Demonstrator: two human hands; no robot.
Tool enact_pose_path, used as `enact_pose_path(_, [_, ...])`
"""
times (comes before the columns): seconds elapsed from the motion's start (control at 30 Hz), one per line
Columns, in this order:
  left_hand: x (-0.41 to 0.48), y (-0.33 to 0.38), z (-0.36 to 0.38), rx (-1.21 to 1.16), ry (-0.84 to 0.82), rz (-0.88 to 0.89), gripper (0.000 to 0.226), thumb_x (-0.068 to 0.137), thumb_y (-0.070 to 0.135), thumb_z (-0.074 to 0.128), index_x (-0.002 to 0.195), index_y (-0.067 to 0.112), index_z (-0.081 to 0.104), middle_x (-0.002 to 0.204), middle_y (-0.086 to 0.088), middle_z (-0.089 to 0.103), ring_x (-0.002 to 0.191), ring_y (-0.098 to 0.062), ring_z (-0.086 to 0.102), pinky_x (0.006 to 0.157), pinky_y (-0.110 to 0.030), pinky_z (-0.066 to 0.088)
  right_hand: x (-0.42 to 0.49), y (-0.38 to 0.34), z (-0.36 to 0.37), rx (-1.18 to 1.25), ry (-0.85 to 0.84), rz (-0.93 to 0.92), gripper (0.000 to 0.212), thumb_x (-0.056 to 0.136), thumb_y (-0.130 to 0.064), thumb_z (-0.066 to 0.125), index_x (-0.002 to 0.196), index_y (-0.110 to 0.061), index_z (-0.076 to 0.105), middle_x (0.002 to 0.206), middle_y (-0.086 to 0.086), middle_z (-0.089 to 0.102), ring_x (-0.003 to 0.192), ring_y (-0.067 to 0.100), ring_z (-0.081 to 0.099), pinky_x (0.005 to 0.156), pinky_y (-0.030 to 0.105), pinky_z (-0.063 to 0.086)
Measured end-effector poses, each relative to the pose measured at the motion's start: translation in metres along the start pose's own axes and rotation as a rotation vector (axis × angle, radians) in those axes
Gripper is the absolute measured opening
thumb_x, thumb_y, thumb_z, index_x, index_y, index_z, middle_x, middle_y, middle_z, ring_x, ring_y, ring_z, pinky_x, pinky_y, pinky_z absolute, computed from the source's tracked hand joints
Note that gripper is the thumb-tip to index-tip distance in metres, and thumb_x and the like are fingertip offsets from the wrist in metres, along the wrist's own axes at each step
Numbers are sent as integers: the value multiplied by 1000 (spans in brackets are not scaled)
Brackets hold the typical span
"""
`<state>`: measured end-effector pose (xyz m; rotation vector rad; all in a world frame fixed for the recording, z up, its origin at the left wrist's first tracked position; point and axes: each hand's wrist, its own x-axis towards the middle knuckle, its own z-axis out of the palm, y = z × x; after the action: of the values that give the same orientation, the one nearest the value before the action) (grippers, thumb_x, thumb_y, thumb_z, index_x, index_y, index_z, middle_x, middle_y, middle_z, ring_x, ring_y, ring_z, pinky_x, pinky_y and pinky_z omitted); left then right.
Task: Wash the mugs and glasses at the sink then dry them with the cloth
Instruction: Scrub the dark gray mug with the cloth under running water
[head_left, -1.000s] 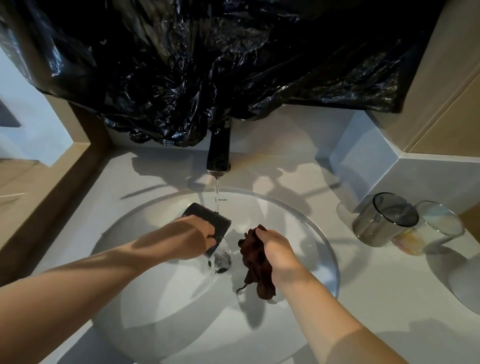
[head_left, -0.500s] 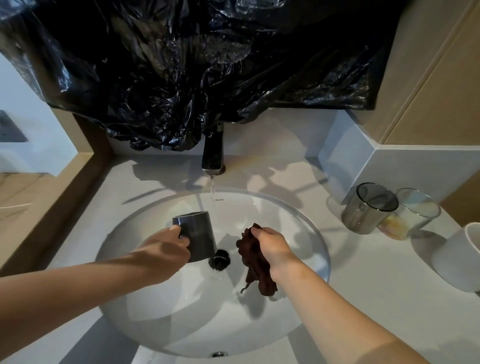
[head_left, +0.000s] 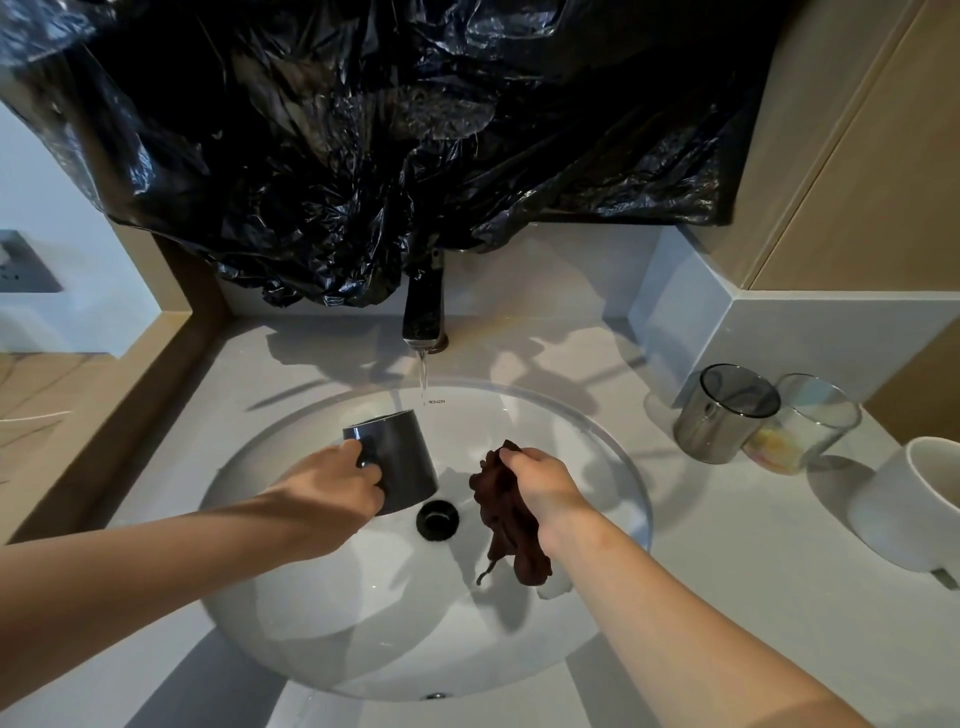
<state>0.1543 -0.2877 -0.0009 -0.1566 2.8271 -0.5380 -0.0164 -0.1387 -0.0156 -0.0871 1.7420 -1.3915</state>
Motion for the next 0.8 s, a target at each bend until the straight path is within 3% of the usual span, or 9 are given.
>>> enact_pose_path(0.1, [3,1,-1,-26,15,39,32,30,7,83,48,17,59,47,-1,49,38,-22,45,42,-21,37,-4,-1,-3,22,7,-2,16,94,-19,50,87,-7,57,84,26,66,66,32,49,60,35,41])
enact_pose_path(0.17, [5,11,-13,-160,-21,41,15,64,16,77,73,15,65,69,-5,60,60,-25,56,63,-31,49,-5,0,-6,41,12,-3,18,95,-21,50,87,-6,56,89,28,68,63,32,52,59,34,43])
enact_pose_path(0.2, [7,13,-14,-223,-24,24,5,85,19,60,88,16,63,86,-4,61,78,-24,57,77,-34,47,-7,1,-8,64,10,1,21,95,-25,51,90,-5,56,90,27,68,62,33,54,59,34,45])
enact_pose_path(0.23, [7,15,-21,-340,-6,-50,16,97,22,44,95,20,59,95,-1,58,88,-20,54,85,-31,42,-7,1,-10,90,10,8,26,96,-30,52,93,-5,57,90,26,69,62,33,57,60,35,48])
enact_pose_path(0.3, [10,16,-28,-715,-64,-261,23,101,28,38,87,22,55,91,4,56,84,-15,52,80,-29,42,-10,0,-14,120,18,23,39,96,-41,49,100,-4,60,88,22,72,66,34,64,63,34,53])
enact_pose_path(0.4, [17,12,-23,-1229,30,-530,30,99,28,44,74,15,55,73,-4,61,73,-21,59,76,-37,49,-15,-3,-19,178,37,-12,46,96,-43,48,100,0,61,88,25,71,65,34,67,61,37,55])
enact_pose_path(0.5, [22,22,-30,-1657,62,-632,39,102,20,40,65,8,46,56,-11,53,61,-25,57,67,-35,55,-23,-9,-26,253,53,-22,45,95,-43,49,96,1,58,89,29,70,60,38,62,53,36,50])
enact_pose_path(0.67, [49,47,-53,-1972,178,-602,42,102,21,34,62,11,37,46,-3,36,47,-21,53,66,-37,53,-39,-22,-55,344,157,-151,44,96,-40,47,101,3,57,82,27,70,58,41,61,48,37,51])
enact_pose_path(0.8, [78,76,-82,-2136,264,-629,46,102,29,35,59,14,33,40,0,32,46,-22,48,63,-34,49,-52,-27,-84,444,231,-208,48,94,-44,49,102,3,54,90,32,67,71,52,63,56,48,52])
